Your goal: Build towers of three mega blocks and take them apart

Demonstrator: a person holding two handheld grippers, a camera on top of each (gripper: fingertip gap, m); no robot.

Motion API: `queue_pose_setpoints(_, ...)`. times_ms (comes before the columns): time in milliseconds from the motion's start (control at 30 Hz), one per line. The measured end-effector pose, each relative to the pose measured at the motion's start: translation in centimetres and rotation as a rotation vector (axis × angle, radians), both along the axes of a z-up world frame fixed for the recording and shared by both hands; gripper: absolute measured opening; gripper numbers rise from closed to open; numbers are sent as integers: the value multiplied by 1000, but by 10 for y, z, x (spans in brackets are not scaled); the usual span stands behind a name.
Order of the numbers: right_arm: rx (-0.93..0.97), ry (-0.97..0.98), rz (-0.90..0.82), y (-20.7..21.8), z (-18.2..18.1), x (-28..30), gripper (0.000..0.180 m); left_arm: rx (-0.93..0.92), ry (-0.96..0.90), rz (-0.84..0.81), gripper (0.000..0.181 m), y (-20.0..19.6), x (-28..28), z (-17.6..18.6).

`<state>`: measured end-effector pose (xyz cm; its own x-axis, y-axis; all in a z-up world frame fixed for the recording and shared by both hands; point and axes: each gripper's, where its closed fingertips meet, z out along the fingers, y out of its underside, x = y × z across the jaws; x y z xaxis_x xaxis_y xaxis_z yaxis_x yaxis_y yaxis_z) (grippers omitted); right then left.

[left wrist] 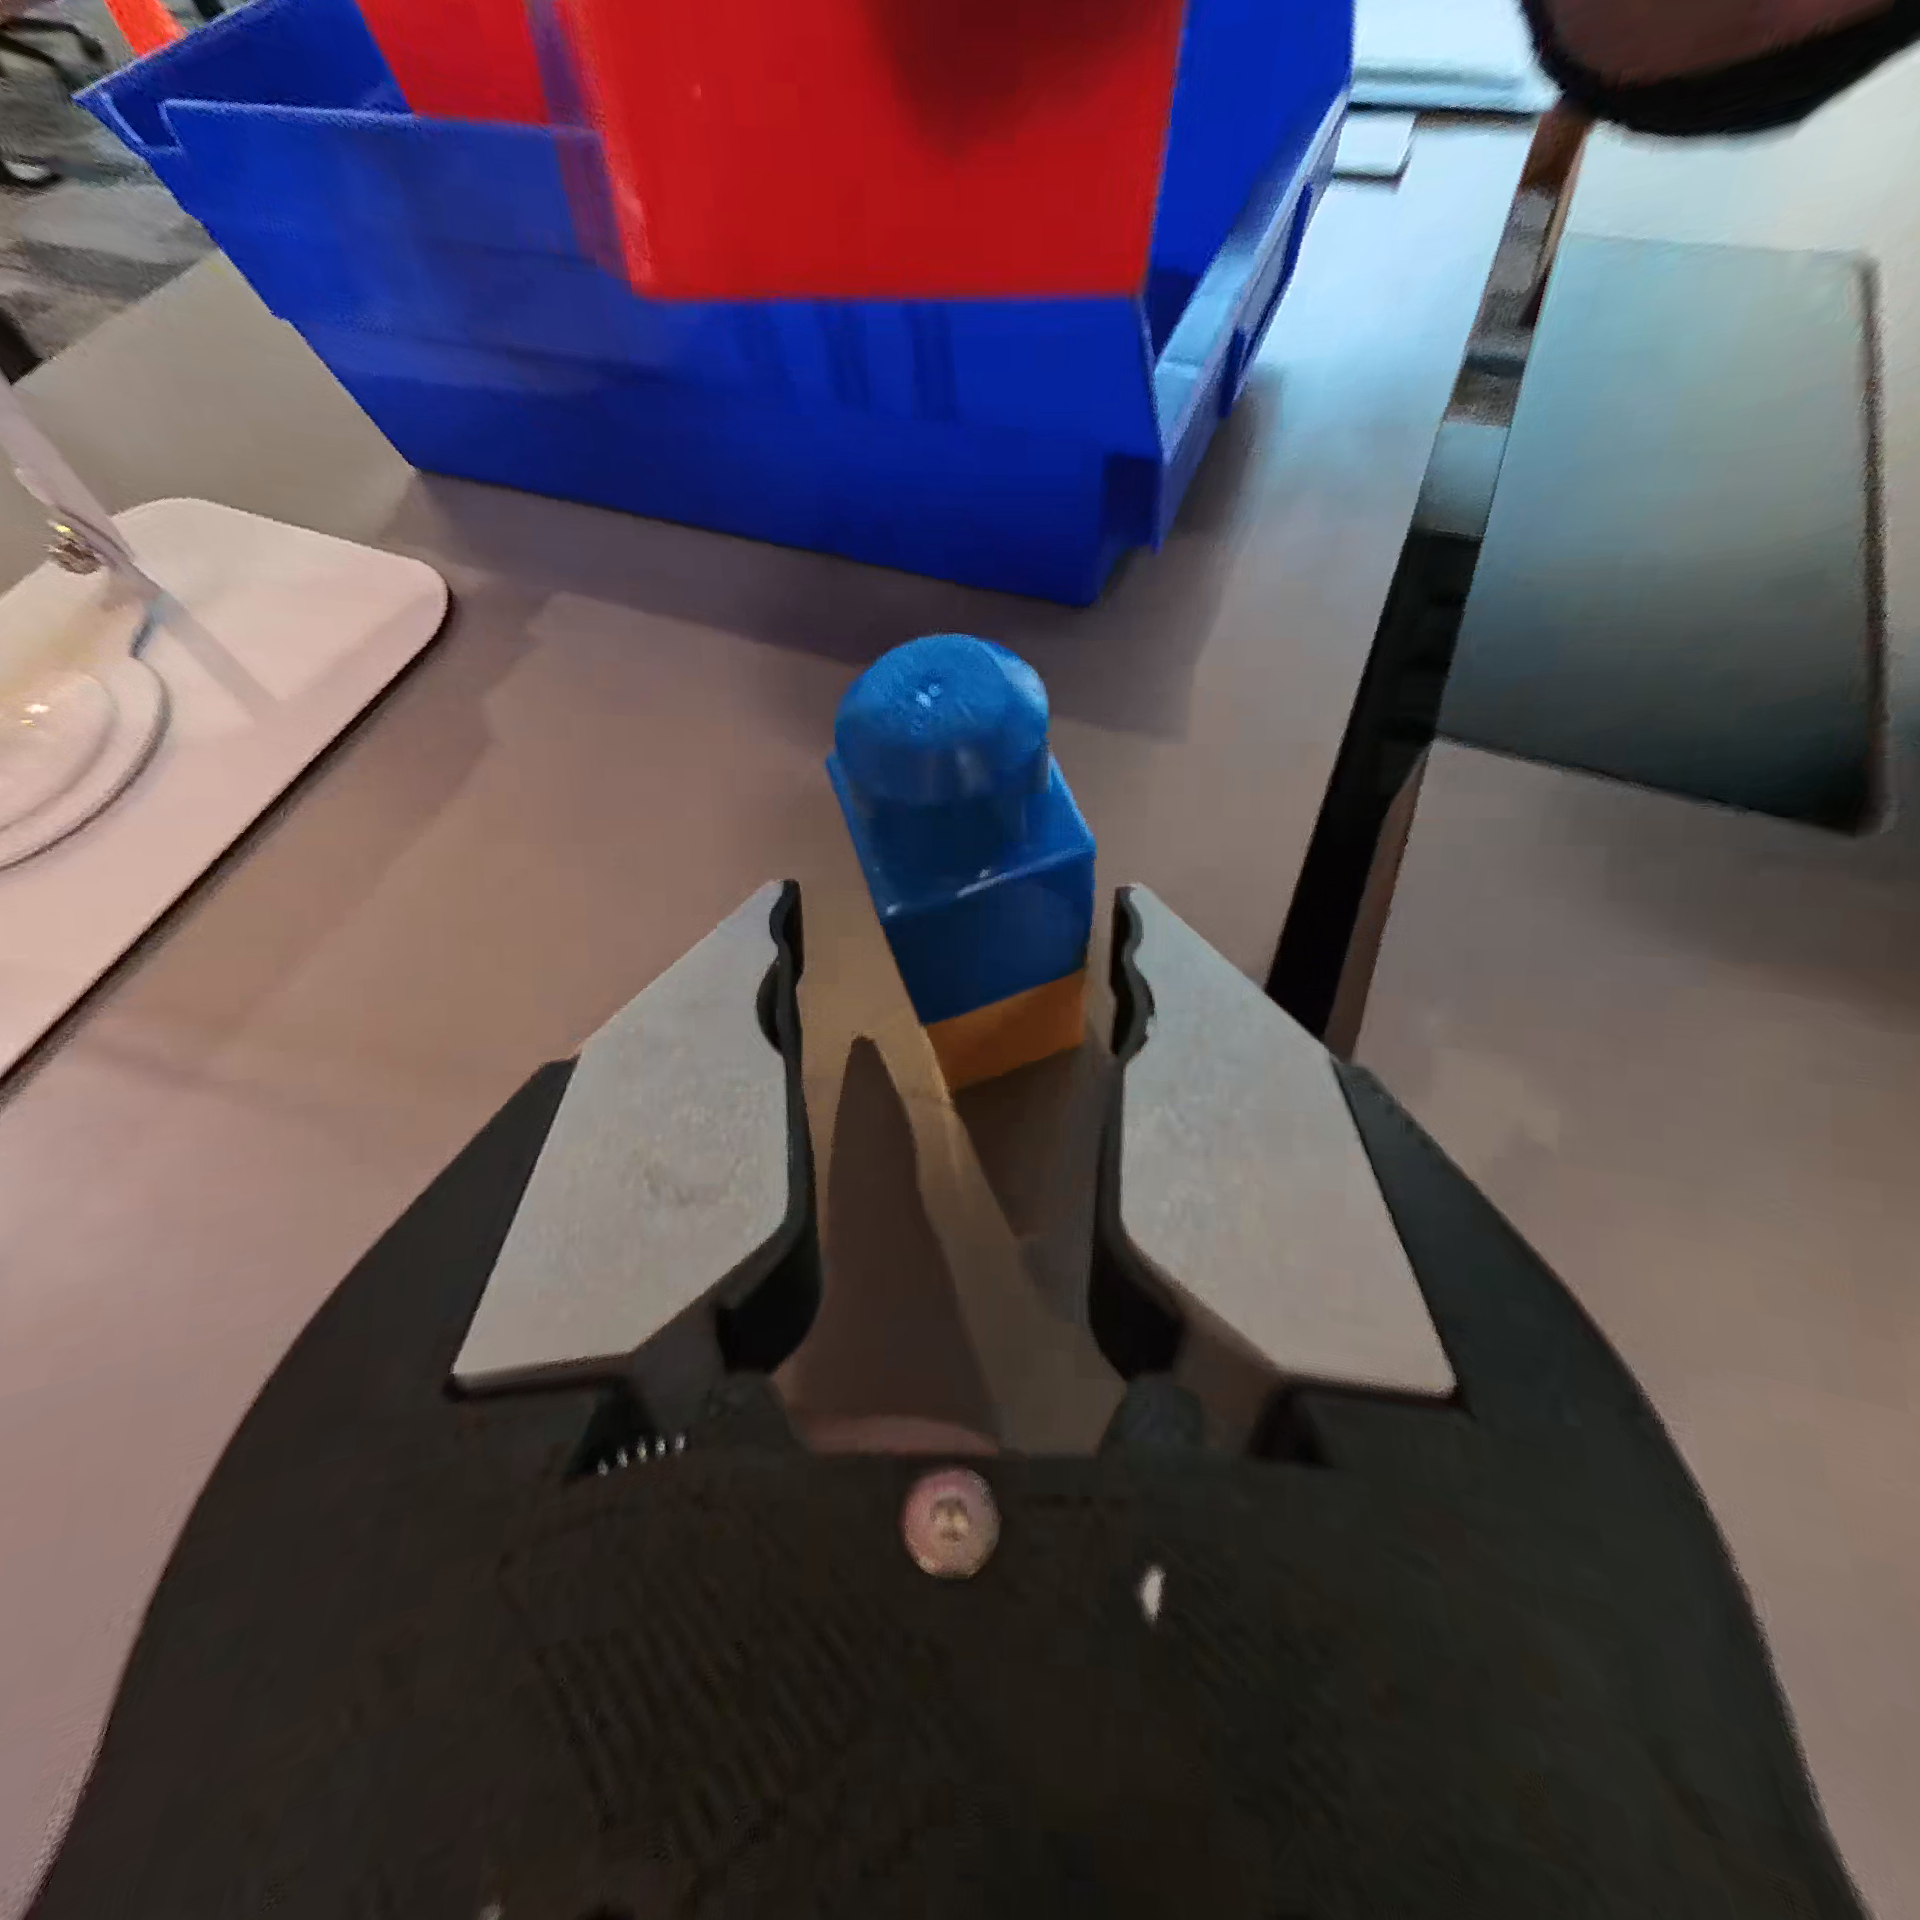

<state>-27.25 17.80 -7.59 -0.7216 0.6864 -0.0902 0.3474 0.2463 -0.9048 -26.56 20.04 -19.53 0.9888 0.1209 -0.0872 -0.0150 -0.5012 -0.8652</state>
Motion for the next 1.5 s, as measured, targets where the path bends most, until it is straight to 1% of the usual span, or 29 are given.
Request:
queue_pose_setpoints(67, -7, 5, -10, 2, 1, -1, 36, 27, -64, -15, 58, 5, 5, 3)
queue_pose_setpoints(133, -19, 7, -15, 2, 3, -2, 37, 7, -102, 4, 59, 7, 4, -1)
queue_pose_setpoints(267, -28, -8, -17, 2, 1, -3, 37, -50, -87, 66, 37, 8, -5, -10)
queue_pose_setpoints(333, -5, -32, -8, 1, -6, -2, 37, -54, -92, 52, 36, 9, -3, -11)
queue_pose_setpoints(500, 50, -104, 35, -1, -25, 2, 38, -57, -110, -79, 35, -3, 5, -10)
queue_pose_setpoints(633, 91, -146, 100, -10, -35, 12, 37, -70, -103, -148, 36, -16, 10, -10)
queue_pose_setpoints(767, 119, -157, 153, -18, -40, 19, 37, -74, -128, -238, 35, -22, 25, -6)
queue_pose_setpoints(900, 99, -175, 245, -30, -40, 32, 37, -45, -195, -348, 35, -27, 47, 6)
queue_pose_setpoints(1000, 100, -195, 300, -35, -42, 42, 37, -62, -213, -397, 35, -33, 58, 8)
queue_pose_setpoints(1067, 112, -203, 296, -34, -44, 42, 37, -76, -217, -392, 34, -34, 58, 6)
queue_pose_setpoints(1200, 150, -215, 192, -26, -53, 26, 35, -126, -115, -212, 34, -30, 32, -3)
queue_pose_setpoints(1267, 145, -222, 172, -26, -54, 23, 35, -142, -78, -157, 34, -30, 25, -4)
queue_pose_setpoints(1367, 136, -219, 225, -34, -51, 31, 35, -134, -136, -231, 34, -32, 38, -2)
queue_pose_setpoints(1433, 136, -209, 278, -39, -49, 40, 35, -114, -230, -319, 34, -36, 54, 2)
queue_pose_setpoints(1500, 113, -212, 301, -41, -45, 44, 35, -88, -297, -363, 34, -38, 63, 8)
